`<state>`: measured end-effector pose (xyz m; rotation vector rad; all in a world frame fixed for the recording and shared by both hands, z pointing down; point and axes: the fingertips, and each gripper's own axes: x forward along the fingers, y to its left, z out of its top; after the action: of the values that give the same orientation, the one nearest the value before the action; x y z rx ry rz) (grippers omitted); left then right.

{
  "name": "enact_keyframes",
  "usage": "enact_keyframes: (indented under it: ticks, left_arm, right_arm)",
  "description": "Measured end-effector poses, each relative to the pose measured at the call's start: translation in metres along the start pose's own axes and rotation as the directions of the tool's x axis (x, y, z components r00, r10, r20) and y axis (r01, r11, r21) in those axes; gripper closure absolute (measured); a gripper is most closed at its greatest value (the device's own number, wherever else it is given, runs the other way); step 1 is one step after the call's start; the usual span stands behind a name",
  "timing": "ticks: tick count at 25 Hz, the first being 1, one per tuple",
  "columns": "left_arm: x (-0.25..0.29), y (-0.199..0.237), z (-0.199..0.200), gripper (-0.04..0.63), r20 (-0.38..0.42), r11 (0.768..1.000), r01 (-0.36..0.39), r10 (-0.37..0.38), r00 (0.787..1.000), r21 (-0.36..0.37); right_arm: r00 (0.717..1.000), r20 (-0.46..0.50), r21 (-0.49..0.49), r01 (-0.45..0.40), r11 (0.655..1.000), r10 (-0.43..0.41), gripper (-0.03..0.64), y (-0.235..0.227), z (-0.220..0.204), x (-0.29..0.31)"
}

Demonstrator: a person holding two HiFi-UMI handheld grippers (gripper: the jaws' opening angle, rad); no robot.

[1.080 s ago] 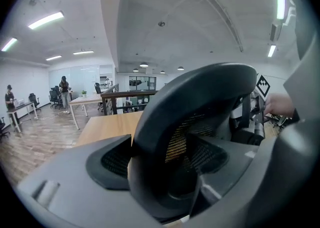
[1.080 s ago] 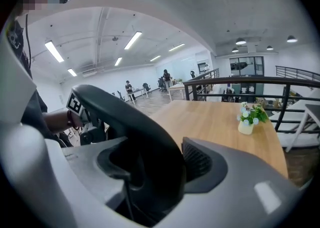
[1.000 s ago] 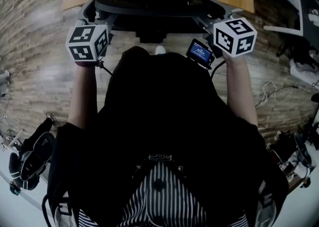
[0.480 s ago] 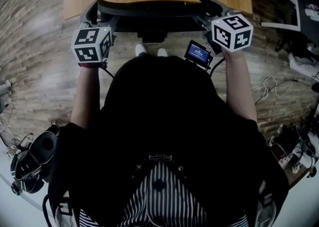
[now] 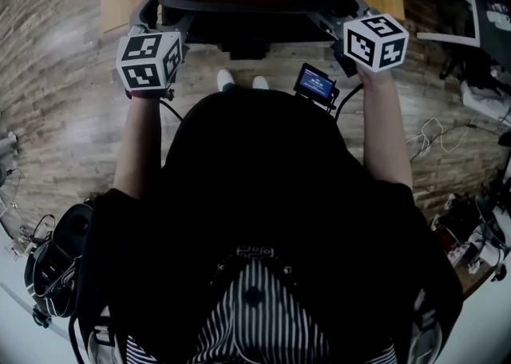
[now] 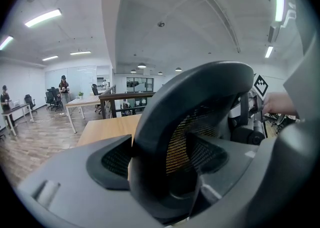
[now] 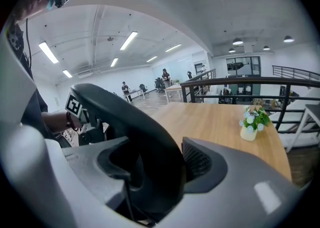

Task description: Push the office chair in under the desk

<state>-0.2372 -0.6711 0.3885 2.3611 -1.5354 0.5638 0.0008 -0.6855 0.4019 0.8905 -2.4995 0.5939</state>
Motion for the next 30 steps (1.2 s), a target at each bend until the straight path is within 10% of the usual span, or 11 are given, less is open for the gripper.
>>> enact_keyframes:
  ticks: [16, 21, 26, 30]
  left_arm:
    - [-0.013, 0.002, 0.006, 0.25, 0.0, 1.0, -0.01, 0.01, 1.0, -0.021]
    - [-0.034, 0.007, 0.002, 0.27, 0.039, 0.982, 0.009, -0.002, 0.999, -0.189]
    - [-0.046, -0.038, -0.023, 0.591, 0.017, 0.983, 0.102, -0.1, 0.995, -0.154]
    - [-0.046, -0.071, -0.024, 0.591, 0.01, 0.972, 0.209, -0.209, 0.978, -0.109]
  right_arm:
    - [0.997, 0.034, -0.011, 0.076, 0.997, -0.076, 0.33, 0.006, 0.008, -0.008]
    - [0.991, 0.024, 0.014, 0.129, 0.992, -0.129, 0.331, 0.005, -0.01, -0.019]
    - [0.997, 0.004, 0.055, 0.081, 0.995, -0.081, 0.576, 0.026, -0.042, -0.041]
    - [0.999, 0.003, 0.044, 0.036, 0.998, -0.036, 0.617, 0.039, -0.045, -0.045]
